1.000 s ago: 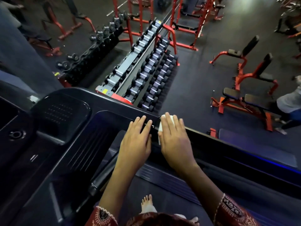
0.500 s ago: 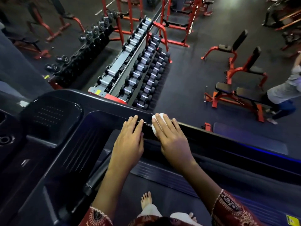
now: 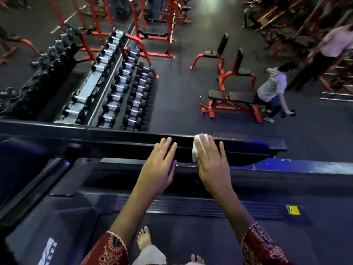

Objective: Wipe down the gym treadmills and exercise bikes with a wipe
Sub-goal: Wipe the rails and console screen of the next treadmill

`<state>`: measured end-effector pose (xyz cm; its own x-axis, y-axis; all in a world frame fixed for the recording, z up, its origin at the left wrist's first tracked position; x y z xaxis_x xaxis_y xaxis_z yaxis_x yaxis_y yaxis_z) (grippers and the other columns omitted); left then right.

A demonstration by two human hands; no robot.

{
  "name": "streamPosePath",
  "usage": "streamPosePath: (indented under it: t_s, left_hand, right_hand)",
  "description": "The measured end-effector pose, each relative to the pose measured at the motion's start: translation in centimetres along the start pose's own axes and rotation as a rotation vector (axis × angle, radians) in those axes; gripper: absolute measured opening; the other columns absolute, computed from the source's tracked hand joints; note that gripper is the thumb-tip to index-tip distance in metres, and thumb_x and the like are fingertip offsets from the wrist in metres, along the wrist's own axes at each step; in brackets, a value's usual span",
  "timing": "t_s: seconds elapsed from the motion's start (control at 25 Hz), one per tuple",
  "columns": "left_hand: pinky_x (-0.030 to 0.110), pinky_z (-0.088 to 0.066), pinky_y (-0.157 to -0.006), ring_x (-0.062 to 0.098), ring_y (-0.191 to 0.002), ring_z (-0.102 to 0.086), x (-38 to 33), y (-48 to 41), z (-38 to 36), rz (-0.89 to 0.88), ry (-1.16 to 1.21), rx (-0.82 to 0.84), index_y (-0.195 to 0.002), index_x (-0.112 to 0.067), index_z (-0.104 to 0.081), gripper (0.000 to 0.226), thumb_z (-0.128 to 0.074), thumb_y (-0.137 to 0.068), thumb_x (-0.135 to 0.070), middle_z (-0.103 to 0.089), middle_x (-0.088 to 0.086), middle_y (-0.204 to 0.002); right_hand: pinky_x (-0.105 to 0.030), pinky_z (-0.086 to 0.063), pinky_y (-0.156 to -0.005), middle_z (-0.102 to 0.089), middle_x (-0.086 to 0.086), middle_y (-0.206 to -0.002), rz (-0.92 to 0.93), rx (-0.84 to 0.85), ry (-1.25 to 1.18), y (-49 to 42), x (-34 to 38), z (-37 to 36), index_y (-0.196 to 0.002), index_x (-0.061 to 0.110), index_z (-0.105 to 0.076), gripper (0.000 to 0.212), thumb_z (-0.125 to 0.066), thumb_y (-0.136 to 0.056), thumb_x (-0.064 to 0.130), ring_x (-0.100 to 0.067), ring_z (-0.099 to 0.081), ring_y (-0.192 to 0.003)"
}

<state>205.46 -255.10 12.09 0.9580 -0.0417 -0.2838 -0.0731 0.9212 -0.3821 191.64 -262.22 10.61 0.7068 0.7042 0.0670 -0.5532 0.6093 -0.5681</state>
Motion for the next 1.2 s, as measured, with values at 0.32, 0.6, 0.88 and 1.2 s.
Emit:
streamPosePath:
  t_s: [0.32,0.6,0.88,1.2]
  left_hand:
    - [0.044,-0.025,-0.113,0.038,-0.138,-0.029,-11.1,-1.6,-6.1,-0.06,0.003,-0.019,-0.137,0.004,-0.045,0.05,-0.04,-0.093,-0.019,-0.035,0.022,-0.147]
    - [0.04,-0.011,-0.118,0.026,-0.147,-0.004,-10.3,-1.5,-10.2,-0.112,0.024,-0.208,-0.146,-0.003,-0.027,0.058,-0.049,-0.094,-0.013,-0.019,0.016,-0.155]
    - [0.03,-0.003,-0.118,0.031,-0.142,-0.015,-8.1,-2.3,-13.6,-0.286,-0.059,-0.598,-0.143,-0.001,-0.035,0.053,-0.051,-0.092,-0.006,-0.028,0.02,-0.151]
    - [0.027,0.002,-0.117,0.025,-0.144,-0.014,-7.4,-2.1,-16.2,-0.318,0.037,-0.878,-0.145,-0.006,-0.034,0.054,-0.049,-0.093,-0.01,-0.026,0.014,-0.154]
  right_hand:
    - [-0.037,-0.002,-0.12,-0.021,-0.014,-0.156,-0.017,0.0,-0.122,5.4,-9.3,1.0,-0.149,0.007,-0.019,0.063,-0.038,-0.089,0.003,-0.025,-0.003,-0.148]
    - [-0.036,-0.002,-0.12,-0.013,-0.001,-0.156,-0.007,-0.243,-0.244,6.2,-9.8,-1.5,-0.15,0.013,-0.016,0.058,-0.041,-0.098,0.013,-0.016,0.005,-0.148]
    - [-0.046,-0.014,-0.115,-0.045,-0.021,-0.143,0.036,-0.738,-0.203,5.7,-9.4,-4.9,-0.137,0.001,-0.044,0.043,-0.047,-0.1,0.024,-0.032,-0.023,-0.141]
    - [-0.044,-0.016,-0.117,-0.043,-0.017,-0.146,0.237,-0.859,-0.053,6.6,-10.2,-6.5,-0.138,0.002,-0.047,0.043,-0.047,-0.098,0.015,-0.035,-0.031,-0.138]
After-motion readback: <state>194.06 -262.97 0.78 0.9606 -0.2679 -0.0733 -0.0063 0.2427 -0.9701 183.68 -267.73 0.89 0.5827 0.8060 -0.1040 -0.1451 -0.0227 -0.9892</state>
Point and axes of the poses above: each hand's wrist, its own y-axis away from the middle knuckle, its own z-axis out of the back of the hand, x = y × z, the point moved 5 cm from there along -y, towards the middle knuckle
